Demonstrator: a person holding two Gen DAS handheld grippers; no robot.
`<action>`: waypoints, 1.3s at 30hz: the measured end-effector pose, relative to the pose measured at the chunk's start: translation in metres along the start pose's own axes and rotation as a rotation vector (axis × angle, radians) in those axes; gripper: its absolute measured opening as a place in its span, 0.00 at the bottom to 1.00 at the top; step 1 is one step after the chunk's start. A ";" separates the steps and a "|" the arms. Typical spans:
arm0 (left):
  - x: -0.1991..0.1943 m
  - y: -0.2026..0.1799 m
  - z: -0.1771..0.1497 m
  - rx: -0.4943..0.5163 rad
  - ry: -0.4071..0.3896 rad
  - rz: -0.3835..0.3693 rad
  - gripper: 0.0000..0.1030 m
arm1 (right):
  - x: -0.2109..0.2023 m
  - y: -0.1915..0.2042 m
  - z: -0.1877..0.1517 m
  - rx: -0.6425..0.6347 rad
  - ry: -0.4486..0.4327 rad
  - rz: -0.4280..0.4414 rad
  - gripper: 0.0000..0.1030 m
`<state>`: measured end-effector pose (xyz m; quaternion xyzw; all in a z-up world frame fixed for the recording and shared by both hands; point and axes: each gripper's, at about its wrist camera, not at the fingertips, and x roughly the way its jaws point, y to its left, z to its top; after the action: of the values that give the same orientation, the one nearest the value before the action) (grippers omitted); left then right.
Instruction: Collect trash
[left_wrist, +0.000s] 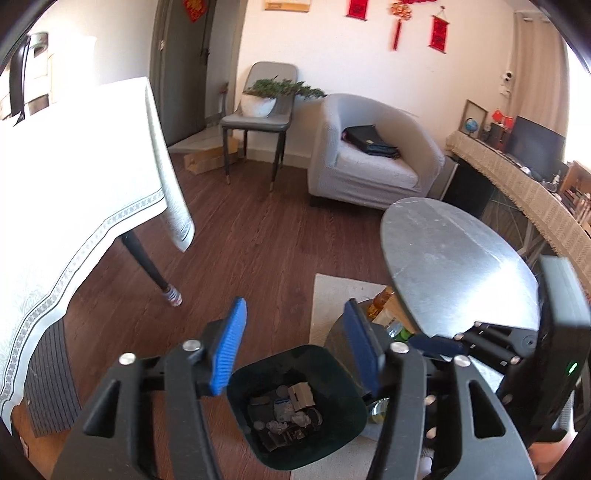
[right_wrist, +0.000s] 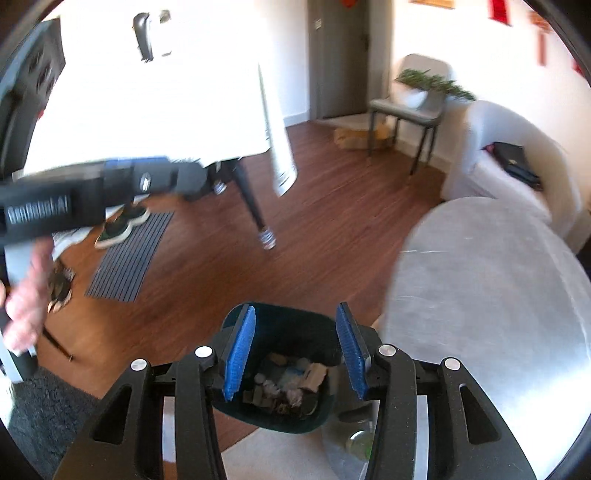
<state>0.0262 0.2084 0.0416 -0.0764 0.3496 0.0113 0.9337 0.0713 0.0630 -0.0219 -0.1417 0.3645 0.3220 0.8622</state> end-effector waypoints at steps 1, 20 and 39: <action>-0.002 -0.004 -0.002 0.000 -0.008 -0.011 0.68 | -0.010 -0.004 -0.003 0.019 -0.018 -0.025 0.51; -0.027 -0.074 -0.093 0.124 -0.023 0.071 0.90 | -0.118 -0.072 -0.117 0.273 -0.139 -0.267 0.88; -0.079 -0.081 -0.102 0.107 -0.113 0.079 0.92 | -0.212 -0.073 -0.169 0.295 -0.234 -0.348 0.94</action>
<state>-0.0936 0.1157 0.0284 -0.0117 0.2992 0.0335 0.9535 -0.0832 -0.1688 0.0141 -0.0367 0.2753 0.1263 0.9523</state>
